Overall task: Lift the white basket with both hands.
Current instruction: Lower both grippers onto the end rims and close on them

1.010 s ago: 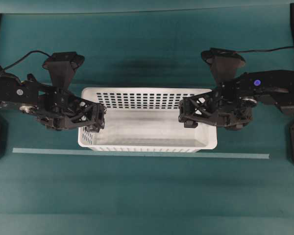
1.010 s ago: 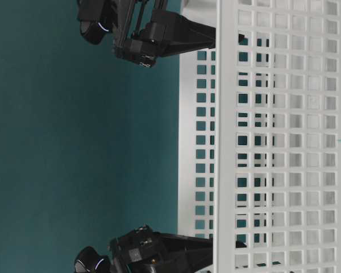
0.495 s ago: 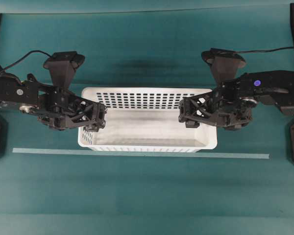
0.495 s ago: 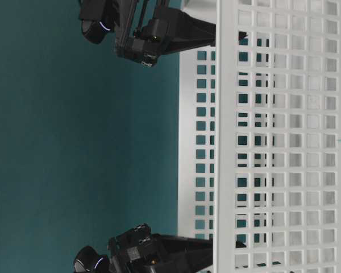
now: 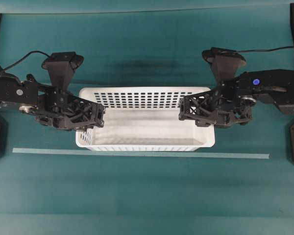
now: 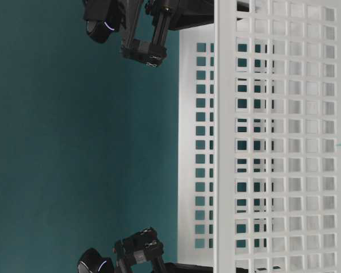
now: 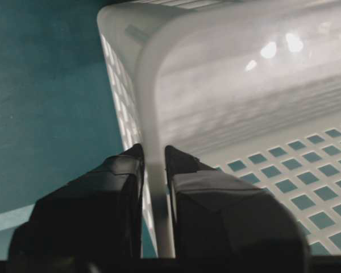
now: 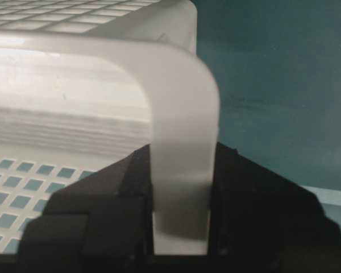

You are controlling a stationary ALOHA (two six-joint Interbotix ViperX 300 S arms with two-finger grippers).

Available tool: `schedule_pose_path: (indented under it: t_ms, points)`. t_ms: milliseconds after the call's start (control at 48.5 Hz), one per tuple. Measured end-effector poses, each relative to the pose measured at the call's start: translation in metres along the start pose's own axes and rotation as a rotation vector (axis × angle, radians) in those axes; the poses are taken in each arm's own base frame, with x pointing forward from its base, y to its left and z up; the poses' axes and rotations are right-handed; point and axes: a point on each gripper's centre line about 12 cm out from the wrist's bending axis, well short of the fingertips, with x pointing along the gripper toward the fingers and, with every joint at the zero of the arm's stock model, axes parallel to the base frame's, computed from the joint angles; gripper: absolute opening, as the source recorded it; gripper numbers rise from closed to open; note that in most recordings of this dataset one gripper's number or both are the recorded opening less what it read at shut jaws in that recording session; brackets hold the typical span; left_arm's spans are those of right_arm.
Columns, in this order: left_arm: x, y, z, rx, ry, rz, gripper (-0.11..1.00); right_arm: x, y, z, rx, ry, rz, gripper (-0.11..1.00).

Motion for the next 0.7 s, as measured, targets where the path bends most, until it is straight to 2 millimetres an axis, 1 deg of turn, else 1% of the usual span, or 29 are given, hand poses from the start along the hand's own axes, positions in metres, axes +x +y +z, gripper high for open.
schedule_pose_path:
  t_ms: [701]
  points:
    - [0.0000, -0.0015, -0.0002, 0.003, -0.002, -0.012, 0.07, 0.0004, -0.0023, -0.0024, 0.005, 0.005, -0.018, 0.20]
